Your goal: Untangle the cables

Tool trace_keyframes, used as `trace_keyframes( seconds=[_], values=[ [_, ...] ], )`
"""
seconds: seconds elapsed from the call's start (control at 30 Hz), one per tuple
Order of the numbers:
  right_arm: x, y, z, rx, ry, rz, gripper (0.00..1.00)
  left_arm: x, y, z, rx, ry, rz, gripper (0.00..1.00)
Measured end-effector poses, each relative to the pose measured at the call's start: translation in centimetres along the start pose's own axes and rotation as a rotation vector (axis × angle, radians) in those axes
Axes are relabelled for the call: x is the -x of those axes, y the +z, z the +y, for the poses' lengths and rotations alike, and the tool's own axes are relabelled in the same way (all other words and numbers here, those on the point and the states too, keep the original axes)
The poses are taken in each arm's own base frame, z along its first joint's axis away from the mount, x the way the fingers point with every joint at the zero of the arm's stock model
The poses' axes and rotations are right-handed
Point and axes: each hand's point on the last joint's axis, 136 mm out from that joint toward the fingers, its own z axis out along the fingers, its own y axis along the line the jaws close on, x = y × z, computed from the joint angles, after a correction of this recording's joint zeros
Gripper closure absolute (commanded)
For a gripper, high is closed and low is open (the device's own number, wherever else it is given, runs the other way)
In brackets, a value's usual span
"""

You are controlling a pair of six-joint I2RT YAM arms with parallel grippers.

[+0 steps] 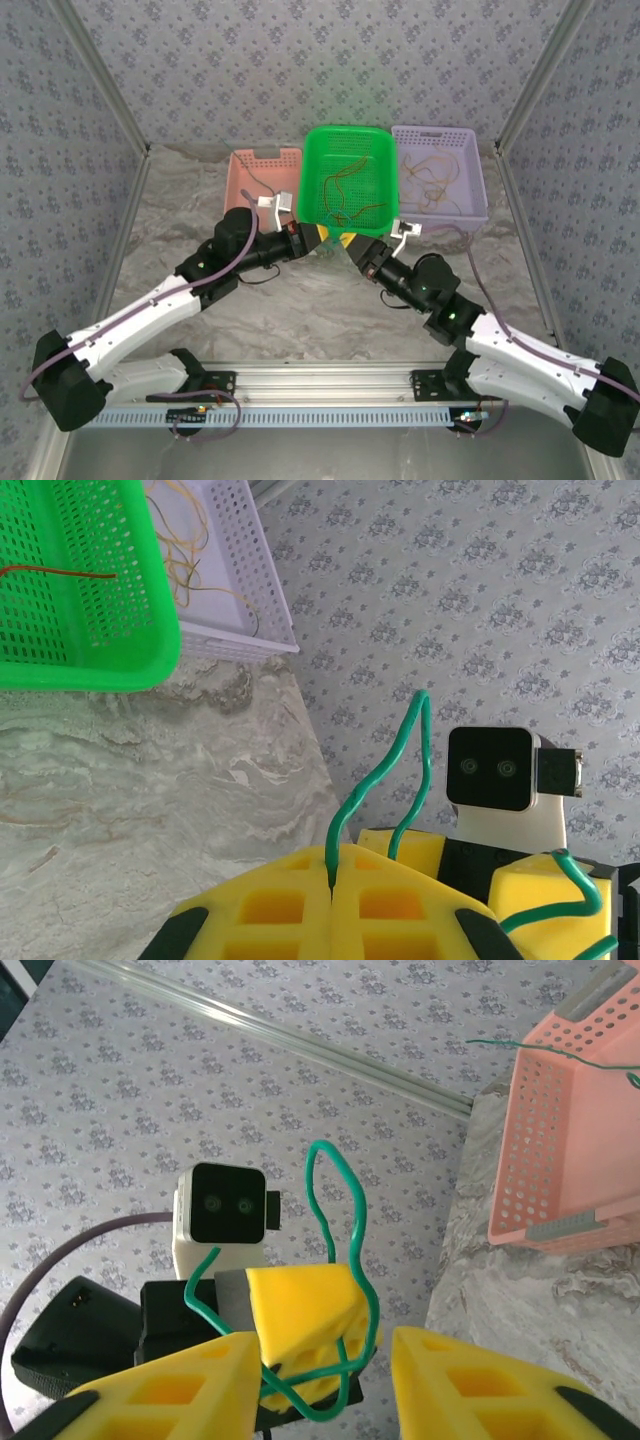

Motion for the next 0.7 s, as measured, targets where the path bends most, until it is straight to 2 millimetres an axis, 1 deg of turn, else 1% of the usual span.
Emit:
trace_keyframes(
  seconds=[0.1,0.3,0.37,0.4,0.47,0.57,0.7],
  values=[
    [0.0,0.4,-0.2,-0.005,0.010,0.001,0.67,0.0,0.0,-0.1,-0.005,0.002,-0.002,1.00],
    [0.0,1.2,-1.7,-0.048,0.012,0.008,0.68,-0.1,0.2,-0.4,-0.016,0.003,0.001,1.00],
    [0.2,1.4,-2.0,-0.057,0.012,0.004,0.71,-0.3,0.3,-0.5,-0.018,0.004,0.006,1.00],
    [0.3,1.4,-2.0,-0.059,0.014,0.002,0.73,-0.4,0.3,-0.5,-0.017,0.004,0.008,1.00],
    [0.6,1.5,-1.9,-0.056,0.015,-0.003,0.81,-0.5,0.4,-0.4,-0.016,0.003,0.011,1.00],
    [0.8,1.6,-1.4,-0.050,0.012,-0.004,0.99,-0.6,0.6,-0.3,-0.012,0.002,0.015,1.00],
    [0.8,1.6,-1.6,-0.111,-0.030,0.016,1.00,-0.6,0.6,-0.2,-0.010,0.002,0.017,1.00]
  ],
)
